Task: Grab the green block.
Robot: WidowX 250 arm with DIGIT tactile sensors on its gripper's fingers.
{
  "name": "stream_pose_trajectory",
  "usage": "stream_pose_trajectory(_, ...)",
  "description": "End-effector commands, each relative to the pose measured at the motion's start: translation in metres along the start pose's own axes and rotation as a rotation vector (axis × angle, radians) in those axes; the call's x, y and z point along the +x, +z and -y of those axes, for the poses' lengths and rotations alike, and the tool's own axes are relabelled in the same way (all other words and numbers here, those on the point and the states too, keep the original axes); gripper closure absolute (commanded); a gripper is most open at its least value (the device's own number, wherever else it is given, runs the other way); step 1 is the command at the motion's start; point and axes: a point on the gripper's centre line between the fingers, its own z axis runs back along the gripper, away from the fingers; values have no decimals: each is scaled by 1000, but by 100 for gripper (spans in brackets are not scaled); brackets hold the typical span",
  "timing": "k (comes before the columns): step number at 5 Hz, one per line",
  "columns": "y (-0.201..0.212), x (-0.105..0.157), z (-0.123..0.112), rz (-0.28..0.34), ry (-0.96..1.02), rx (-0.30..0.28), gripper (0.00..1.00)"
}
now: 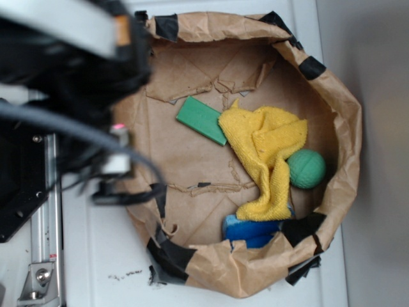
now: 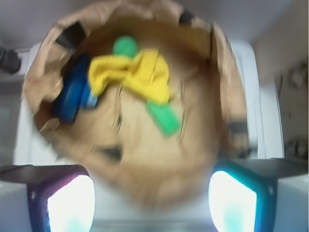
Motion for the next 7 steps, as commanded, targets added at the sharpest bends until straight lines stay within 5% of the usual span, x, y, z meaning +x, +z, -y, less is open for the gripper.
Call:
stream_pose_trajectory(1,-88,40,-14,-32,-272,76,0)
stream_pose_trajectory(2,-137,30,16,-57,-409,3,0)
stream_pose_trajectory(3,-181,23,36,-100,-470,7,0)
stream_pose_trajectory(4,-183,28,39,-99,-452,13,82)
stream_pose_trajectory(5,-180,28,36,-96,-433,40,100)
stream_pose_trajectory(6,-161,33,30,-104,-426,0,100)
stream_pose_trajectory(7,-111,42,22,0,-389,-22,100)
